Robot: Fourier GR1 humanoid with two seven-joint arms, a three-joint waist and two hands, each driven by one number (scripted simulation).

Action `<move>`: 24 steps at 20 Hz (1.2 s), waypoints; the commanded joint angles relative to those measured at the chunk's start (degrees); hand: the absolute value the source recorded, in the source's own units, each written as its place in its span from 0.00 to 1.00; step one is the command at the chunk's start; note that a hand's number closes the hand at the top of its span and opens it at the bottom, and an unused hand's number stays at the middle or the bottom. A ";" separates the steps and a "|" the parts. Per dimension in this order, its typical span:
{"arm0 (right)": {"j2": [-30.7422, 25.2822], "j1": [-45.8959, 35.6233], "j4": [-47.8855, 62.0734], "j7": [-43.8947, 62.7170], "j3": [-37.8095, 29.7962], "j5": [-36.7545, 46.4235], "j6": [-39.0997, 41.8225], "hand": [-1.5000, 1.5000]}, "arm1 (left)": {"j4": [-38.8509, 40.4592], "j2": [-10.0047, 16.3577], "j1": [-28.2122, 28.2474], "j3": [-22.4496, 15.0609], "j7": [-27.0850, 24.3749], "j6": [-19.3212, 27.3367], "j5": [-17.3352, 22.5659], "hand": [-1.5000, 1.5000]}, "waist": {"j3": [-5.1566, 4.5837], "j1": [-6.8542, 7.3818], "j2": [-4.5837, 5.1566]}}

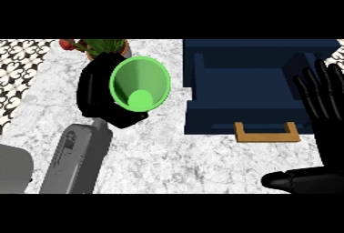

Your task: Pick up the cup, place it into the drawer and close the drawer

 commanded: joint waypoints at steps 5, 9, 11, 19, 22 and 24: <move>-0.53 1.40 -1.65 -0.52 -0.44 -0.59 0.95 0.00 | 5.63 -0.46 -16.65 -1.44 6.78 9.80 -2.84 1.00 | -0.01 -0.77 0.12; 0.97 2.57 -4.40 1.91 1.83 0.99 -0.74 0.00 | 5.20 -0.47 -18.41 -2.87 10.21 11.00 -4.13 1.00 | -0.02 -0.51 0.09; 0.05 -0.24 0.73 -0.15 -0.57 -0.61 0.14 0.00 | 8.96 -0.47 -19.97 -2.38 7.20 11.11 -3.41 1.00 | -0.01 -0.40 0.17; -1.03 -4.73 2.96 1.34 -1.80 -1.24 -0.40 0.00 | 24.83 -0.48 -31.73 -5.81 6.66 15.55 -1.91 1.00 | -0.01 -1.03 0.38; -1.48 0.94 0.02 -0.18 -3.21 -4.38 2.30 0.00 | 27.19 -0.48 -33.14 -9.94 5.85 20.70 1.00 1.00 | 0.00 -1.69 0.29; -3.00 -2.98 3.49 0.67 -2.97 -2.86 2.48 0.00 | 31.29 -0.48 -34.14 -9.59 2.70 19.12 3.25 1.00 | -0.01 -1.43 0.40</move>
